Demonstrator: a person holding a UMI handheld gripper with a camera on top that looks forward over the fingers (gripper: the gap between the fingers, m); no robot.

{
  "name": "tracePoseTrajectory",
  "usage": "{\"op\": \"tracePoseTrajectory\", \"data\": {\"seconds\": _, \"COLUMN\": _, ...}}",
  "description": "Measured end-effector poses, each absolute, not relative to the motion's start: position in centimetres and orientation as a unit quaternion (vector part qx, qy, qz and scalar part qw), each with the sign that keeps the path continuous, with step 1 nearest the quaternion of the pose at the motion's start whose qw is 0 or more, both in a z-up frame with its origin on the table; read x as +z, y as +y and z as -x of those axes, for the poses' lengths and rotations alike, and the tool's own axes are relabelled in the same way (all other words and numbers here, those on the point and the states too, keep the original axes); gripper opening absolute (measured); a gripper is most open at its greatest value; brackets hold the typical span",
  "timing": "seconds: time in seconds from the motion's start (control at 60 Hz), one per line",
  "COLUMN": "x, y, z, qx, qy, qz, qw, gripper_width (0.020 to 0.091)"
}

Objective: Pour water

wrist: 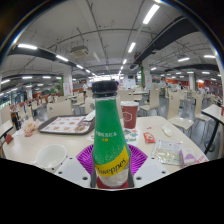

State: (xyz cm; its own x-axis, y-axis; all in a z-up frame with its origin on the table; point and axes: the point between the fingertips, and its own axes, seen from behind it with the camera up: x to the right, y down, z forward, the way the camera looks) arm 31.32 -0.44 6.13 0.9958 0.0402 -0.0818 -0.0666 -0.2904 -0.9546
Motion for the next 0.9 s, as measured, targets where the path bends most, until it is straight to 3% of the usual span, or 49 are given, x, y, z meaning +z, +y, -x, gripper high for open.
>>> {"op": "tracePoseTrajectory", "data": {"seconds": 0.1, "x": 5.8, "y": -0.1, "z": -31.3, "qx": 0.045, "qy": 0.012, "qz": 0.806, "qw": 0.591, "gripper_width": 0.0458}}
{"op": "tracePoseTrajectory", "data": {"seconds": 0.217, "x": 5.4, "y": -1.2, "z": -31.4, "qx": 0.05, "qy": 0.022, "qz": 0.827, "qw": 0.559, "gripper_width": 0.0577}}
{"op": "tracePoseTrajectory", "data": {"seconds": 0.35, "x": 6.7, "y": -3.3, "z": -30.8, "qx": 0.068, "qy": 0.042, "qz": 0.839, "qw": 0.538, "gripper_width": 0.0857}}
{"op": "tracePoseTrajectory", "data": {"seconds": 0.6, "x": 10.1, "y": -11.0, "z": -29.7, "qx": 0.033, "qy": 0.071, "qz": 0.866, "qw": 0.494, "gripper_width": 0.085}}
{"op": "tracePoseTrajectory", "data": {"seconds": 0.9, "x": 19.3, "y": -18.8, "z": -15.1, "qx": 0.028, "qy": 0.066, "qz": 0.871, "qw": 0.487, "gripper_width": 0.0847}}
